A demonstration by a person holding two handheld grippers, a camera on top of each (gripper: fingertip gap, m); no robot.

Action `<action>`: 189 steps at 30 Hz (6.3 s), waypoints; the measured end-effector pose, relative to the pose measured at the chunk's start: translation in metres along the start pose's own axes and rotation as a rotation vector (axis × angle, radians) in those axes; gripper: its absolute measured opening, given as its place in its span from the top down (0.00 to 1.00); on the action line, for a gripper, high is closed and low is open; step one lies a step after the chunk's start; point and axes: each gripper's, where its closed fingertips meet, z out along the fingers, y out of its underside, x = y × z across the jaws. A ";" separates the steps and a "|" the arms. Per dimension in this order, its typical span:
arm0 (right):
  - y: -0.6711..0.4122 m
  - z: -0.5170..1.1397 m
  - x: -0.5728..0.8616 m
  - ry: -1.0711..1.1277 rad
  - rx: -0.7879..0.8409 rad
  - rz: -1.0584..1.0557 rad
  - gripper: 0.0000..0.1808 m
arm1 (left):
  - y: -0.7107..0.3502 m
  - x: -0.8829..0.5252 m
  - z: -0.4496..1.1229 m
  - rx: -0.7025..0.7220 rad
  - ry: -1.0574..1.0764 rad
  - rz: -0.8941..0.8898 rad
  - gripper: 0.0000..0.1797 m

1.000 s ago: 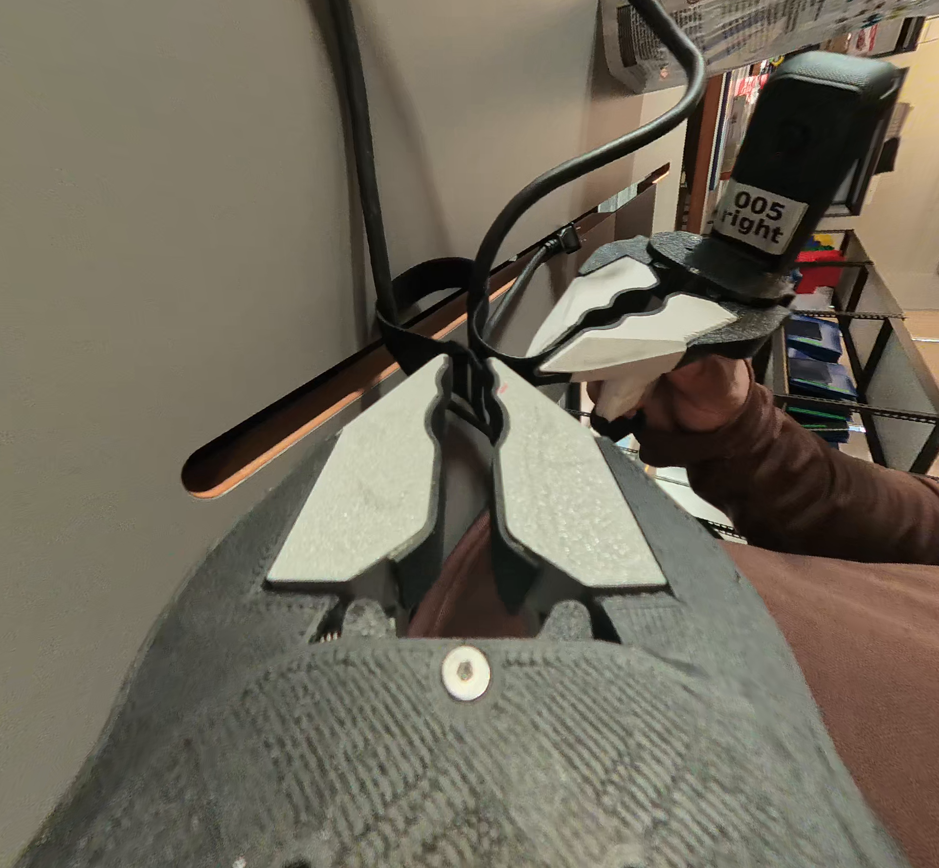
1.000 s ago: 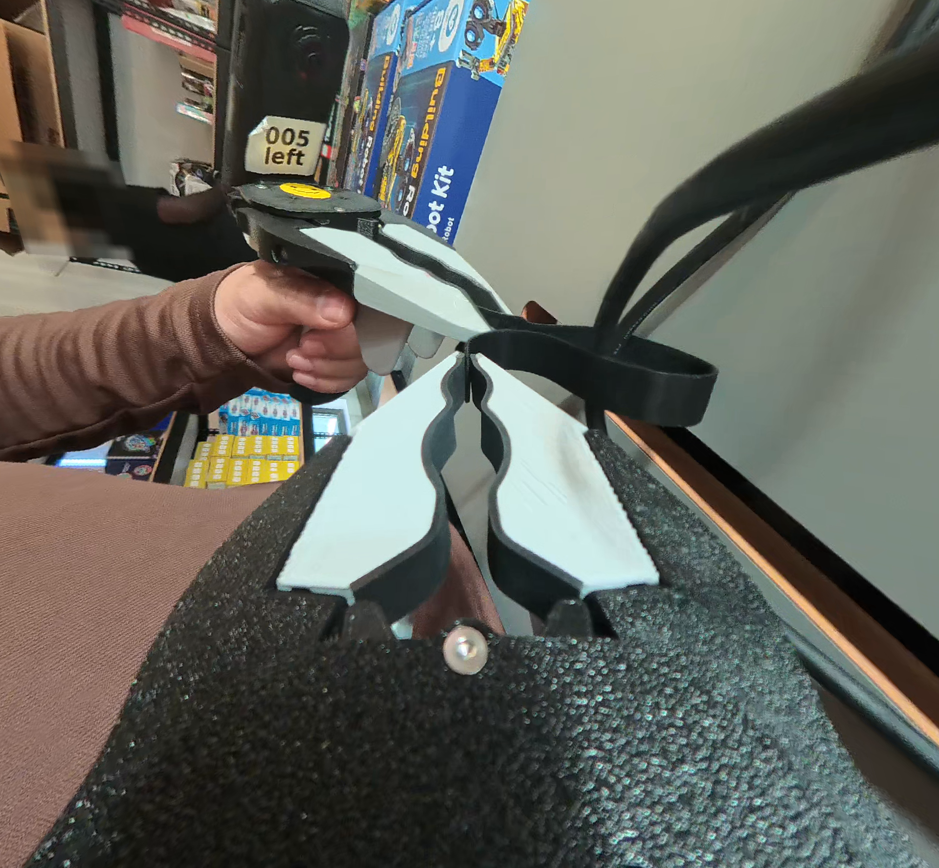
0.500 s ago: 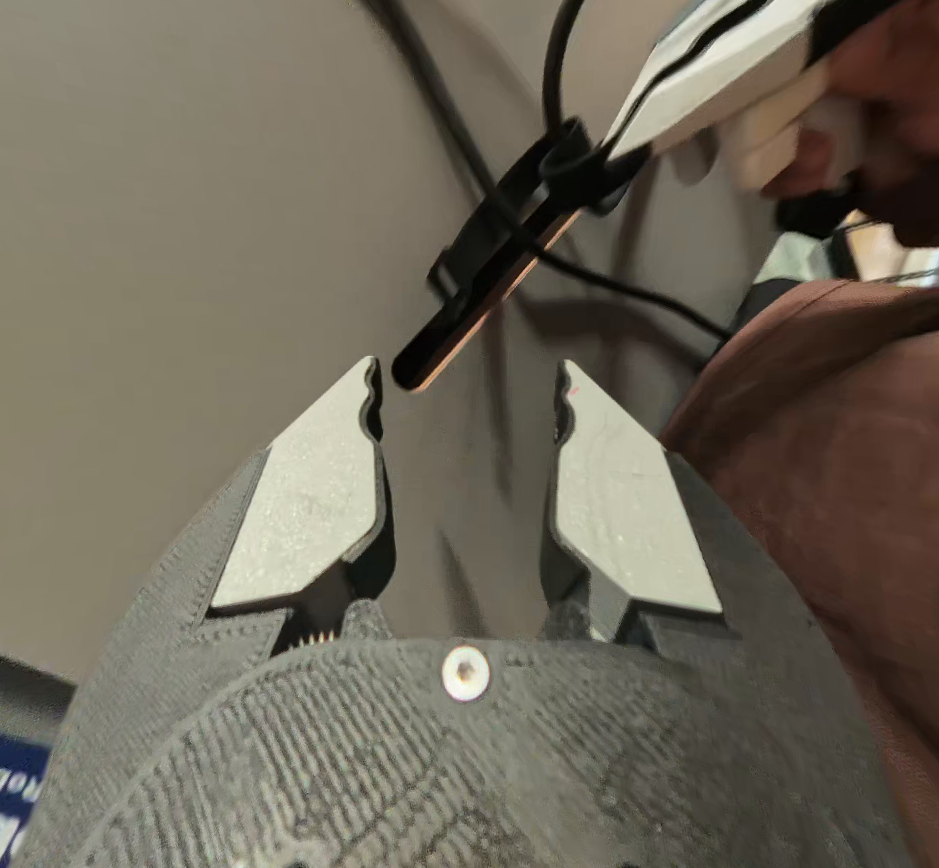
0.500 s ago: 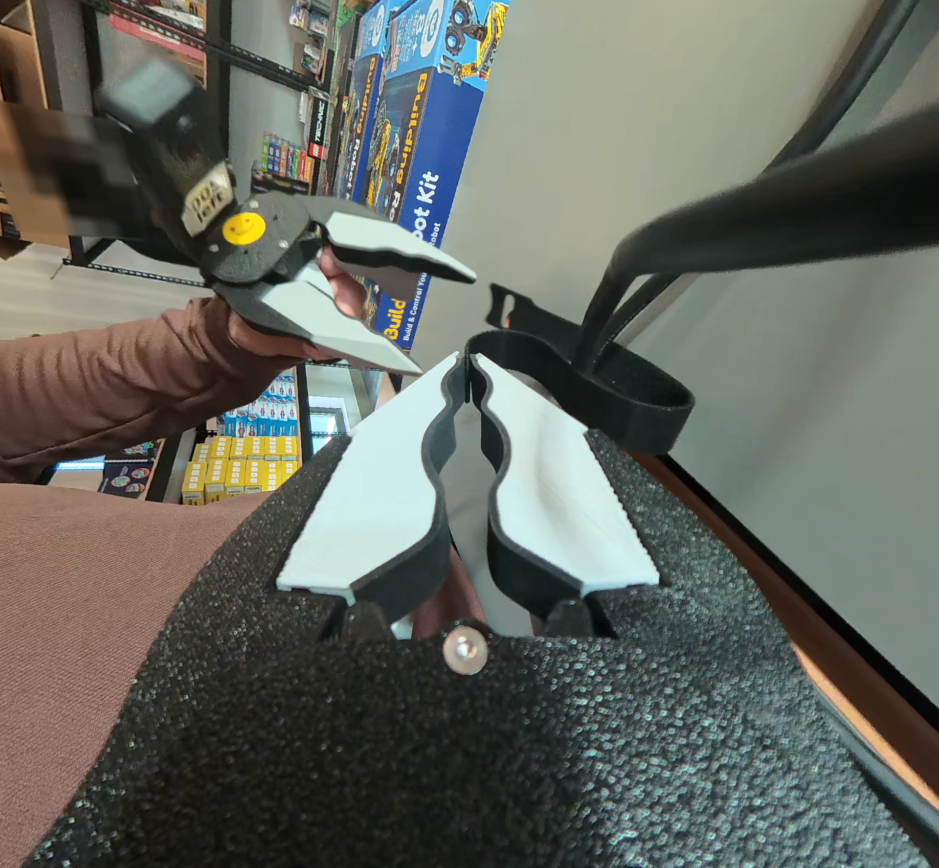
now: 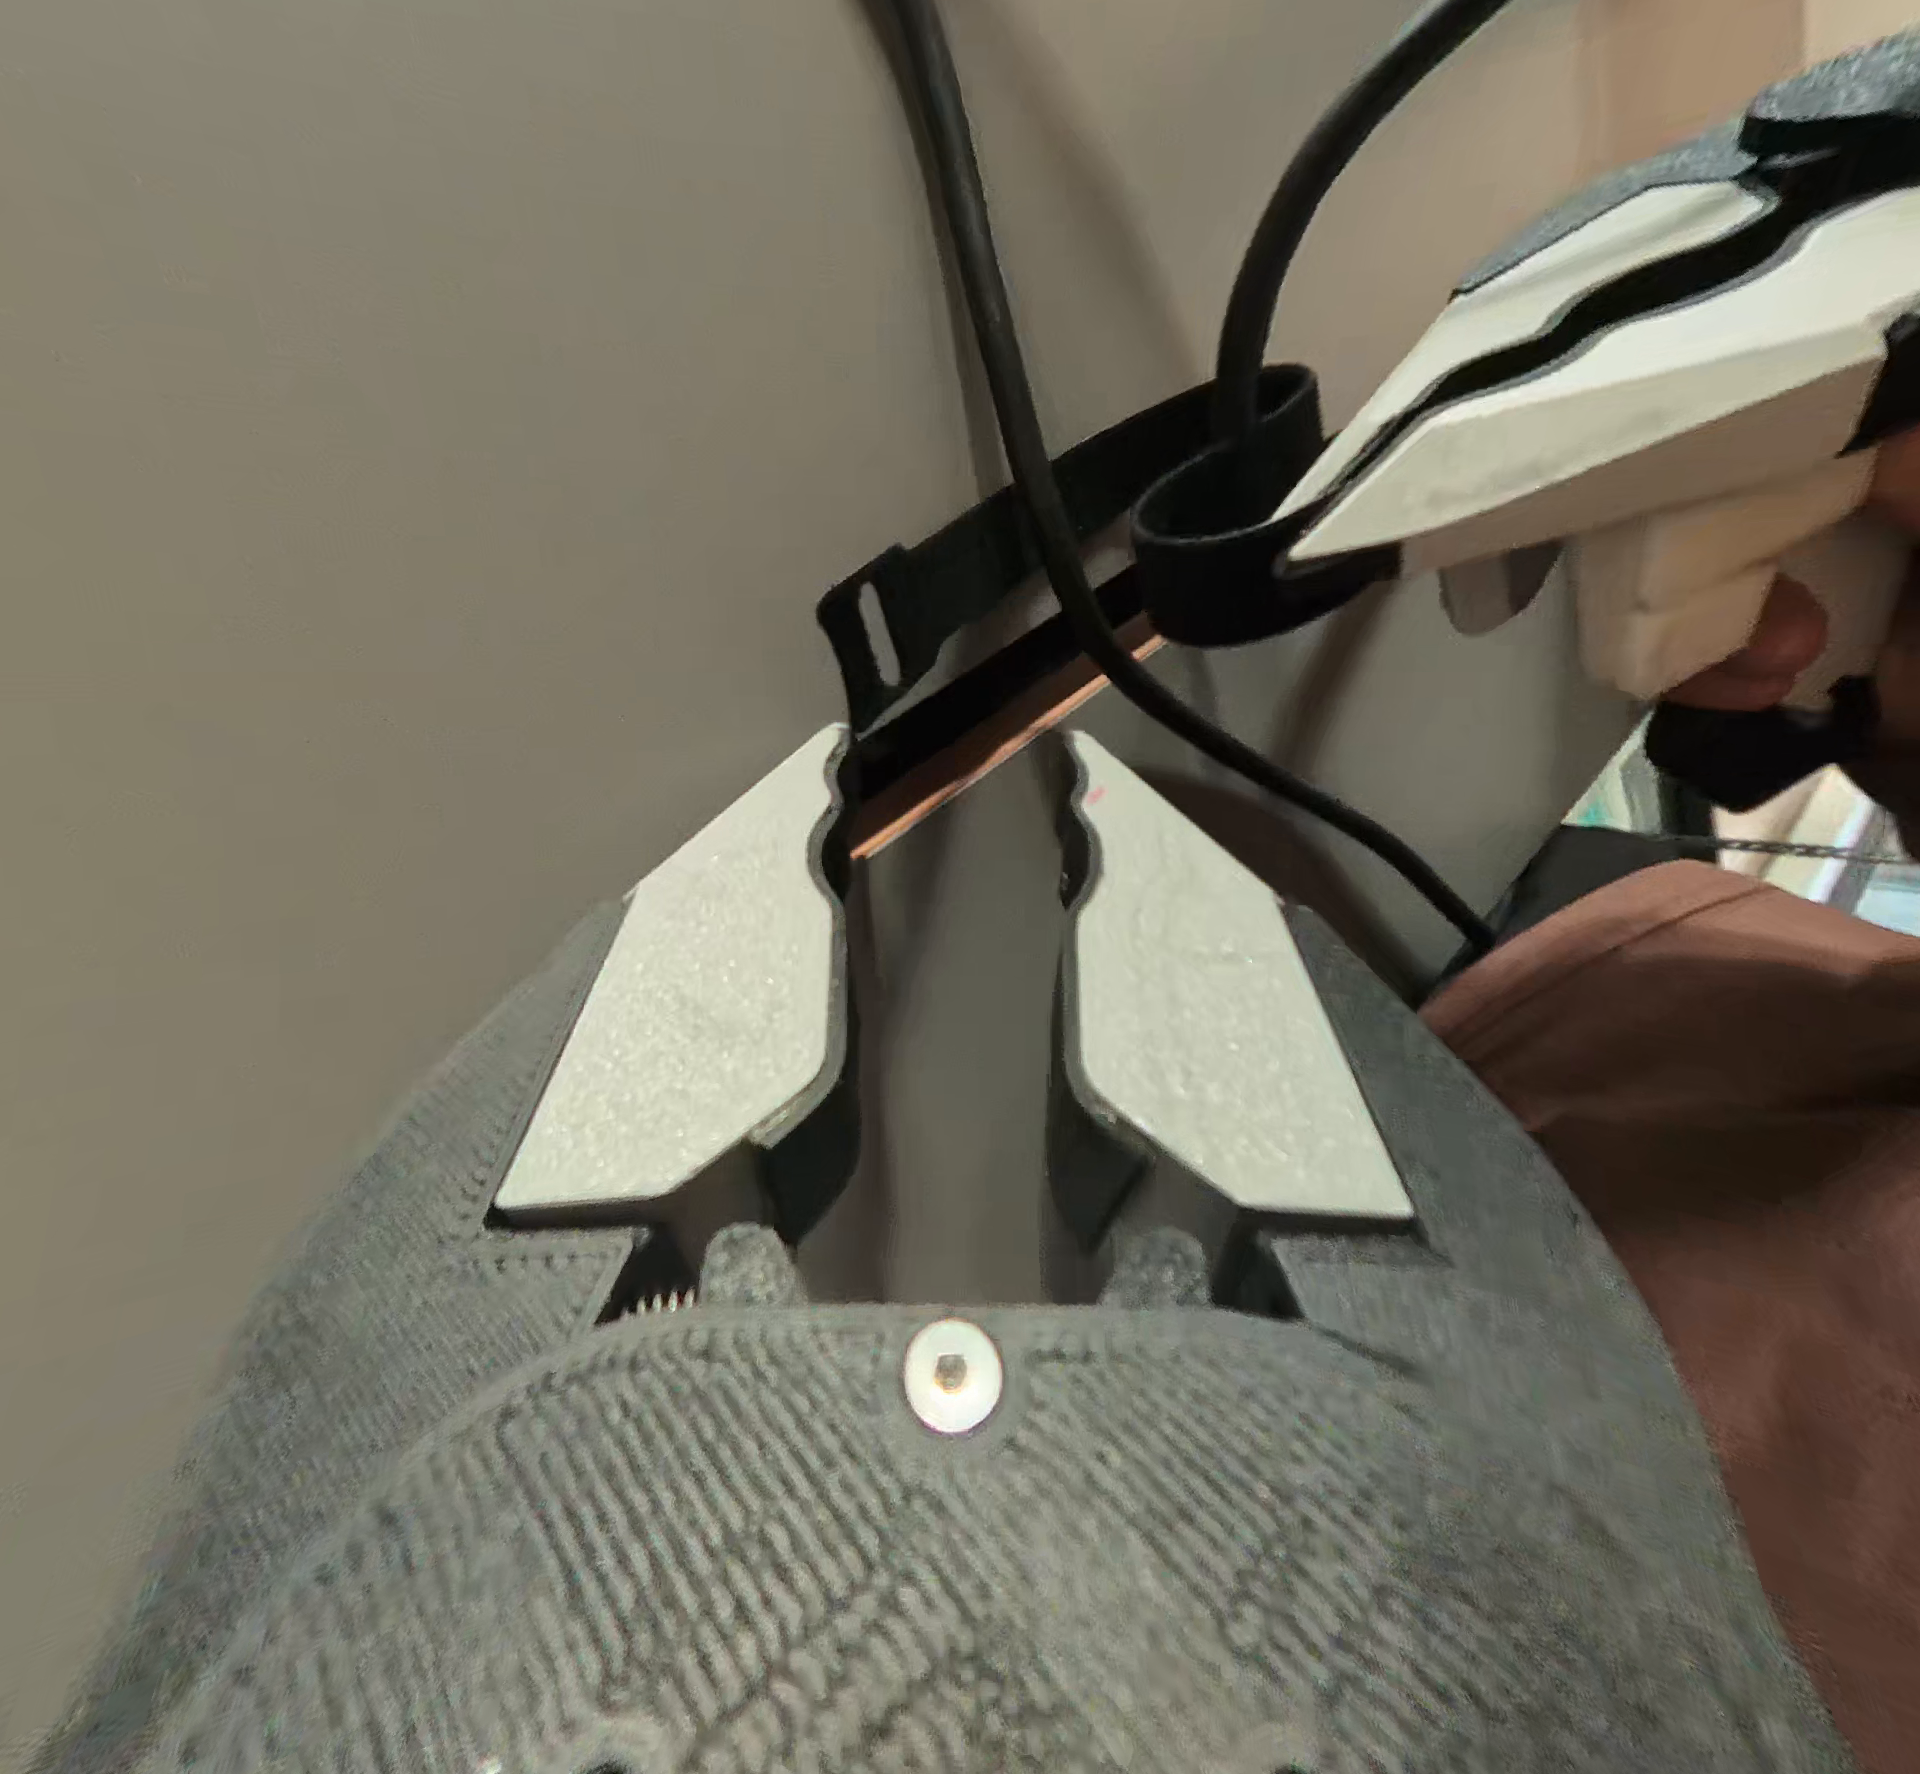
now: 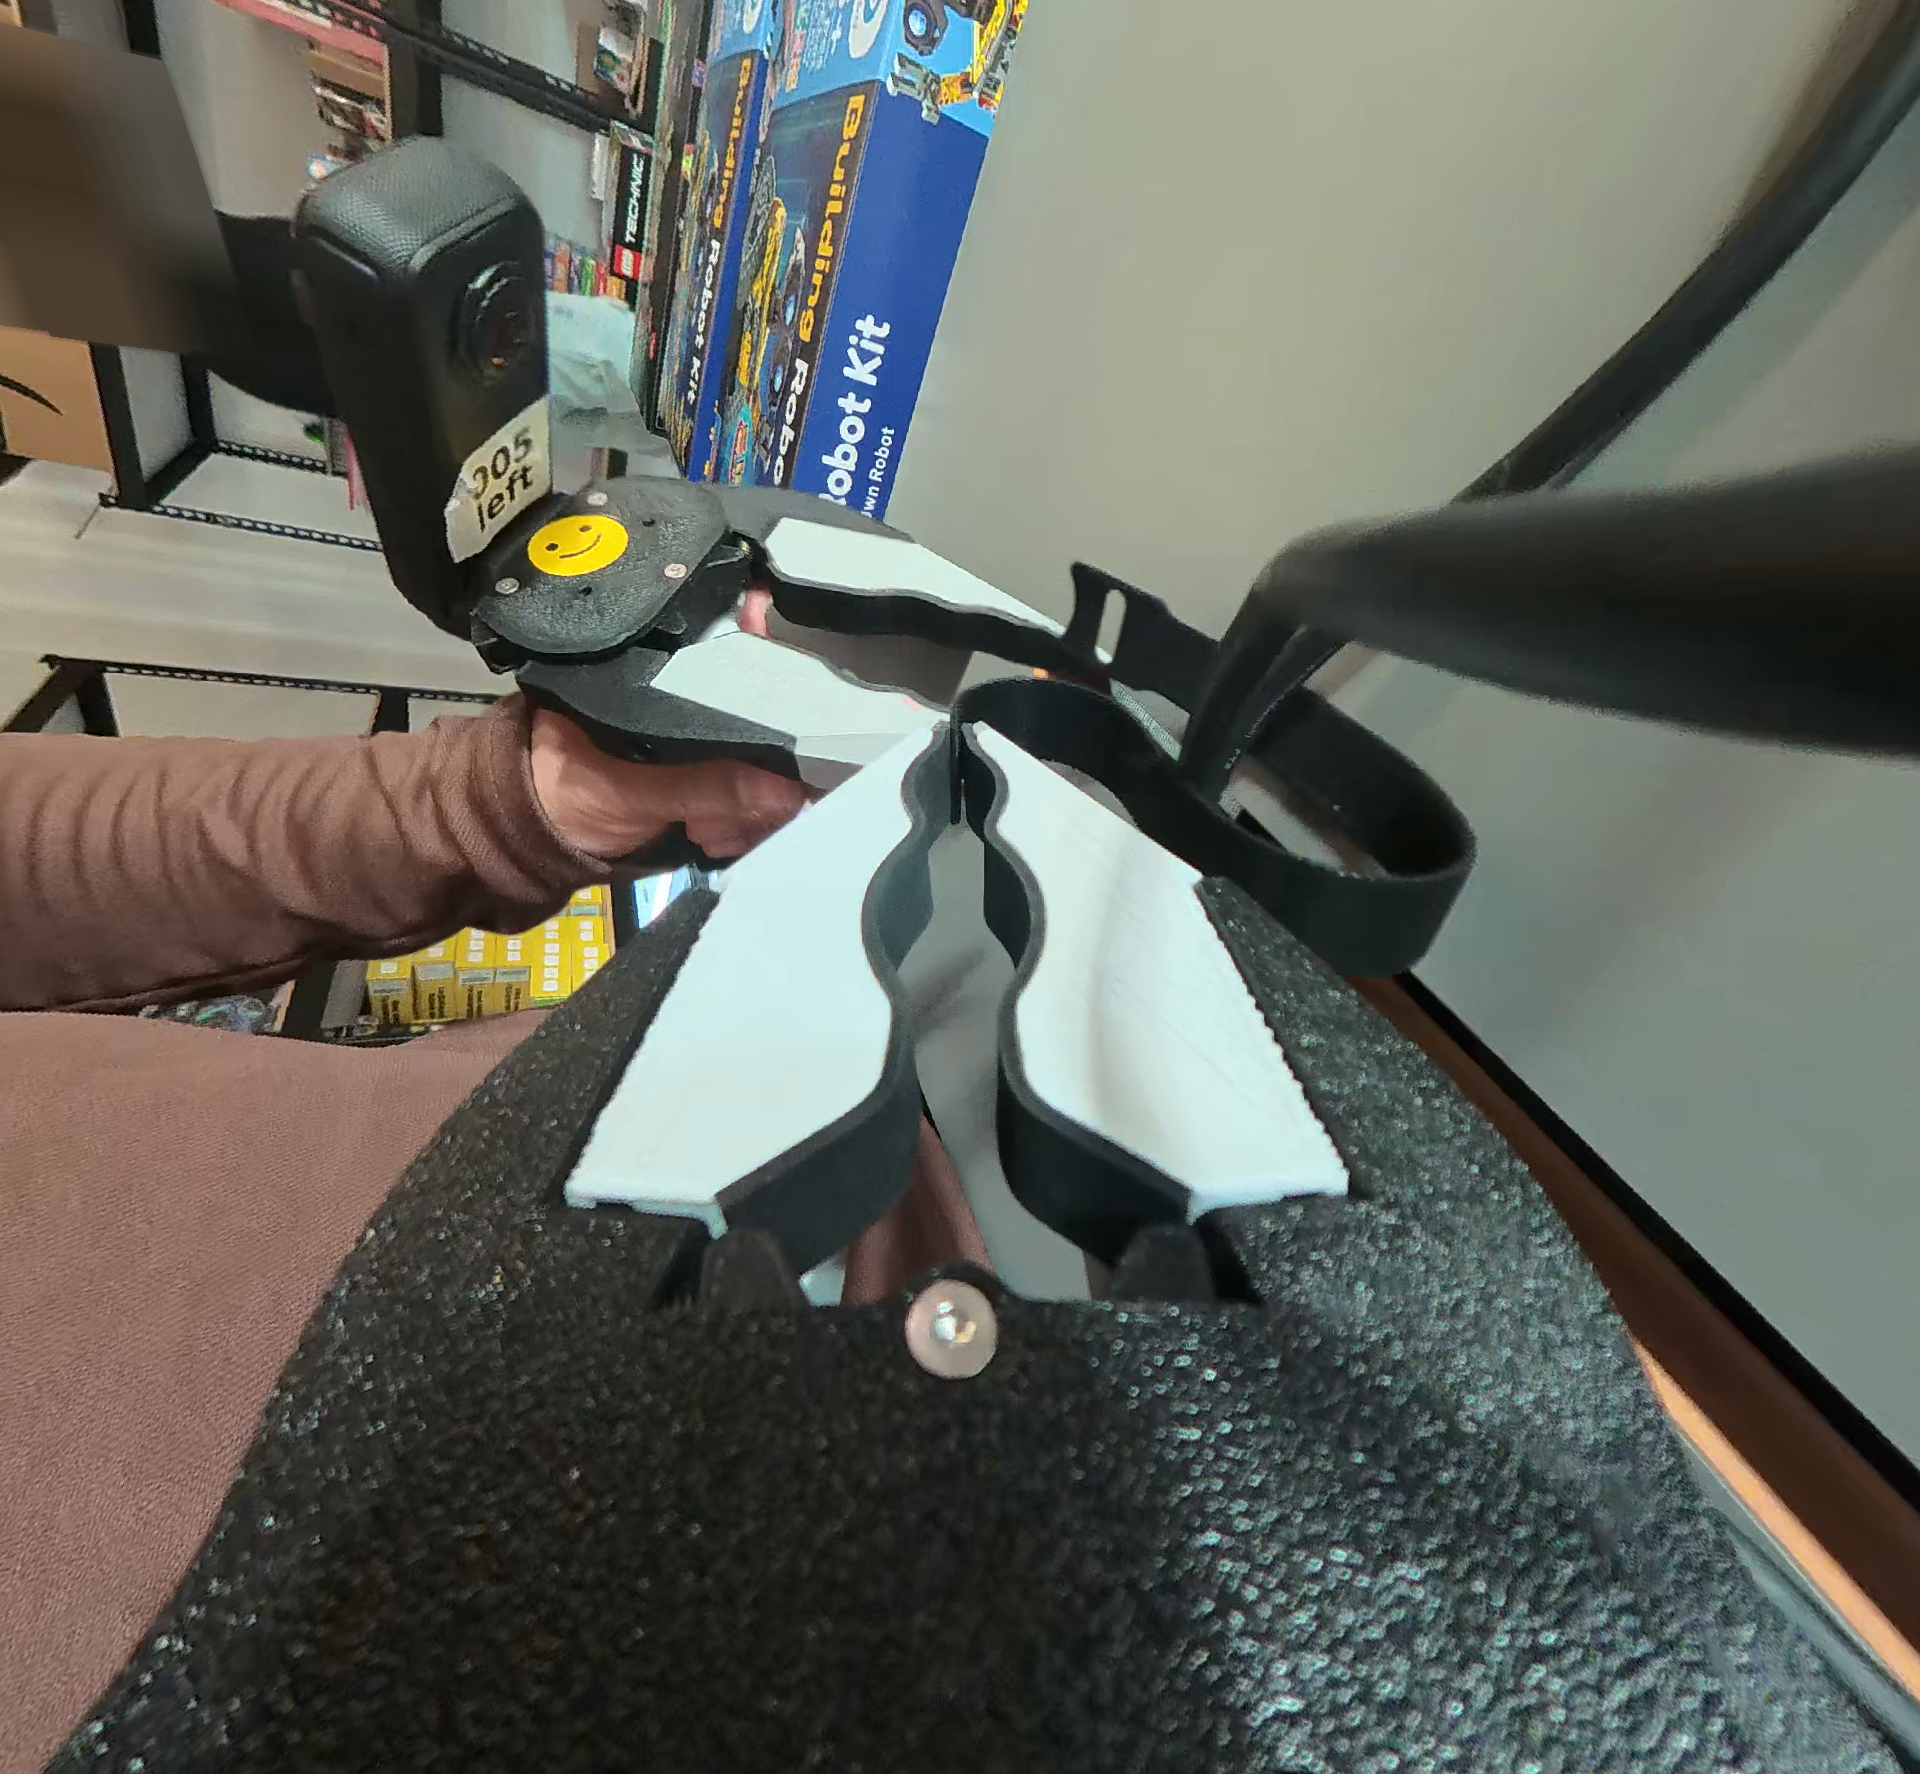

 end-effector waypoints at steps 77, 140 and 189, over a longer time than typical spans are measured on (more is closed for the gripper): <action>-0.054 -0.069 -0.020 0.409 -0.279 -0.915 0.83 | -0.015 -0.008 -0.003 -0.043 0.106 -0.178 0.98; -0.003 -0.131 0.129 0.642 -0.326 -0.590 0.82 | -0.034 0.081 -0.013 -0.122 0.016 0.397 0.77; 0.013 -0.083 0.106 0.631 -0.586 -1.002 0.77 | -0.011 0.015 -0.026 -0.601 0.595 0.042 0.91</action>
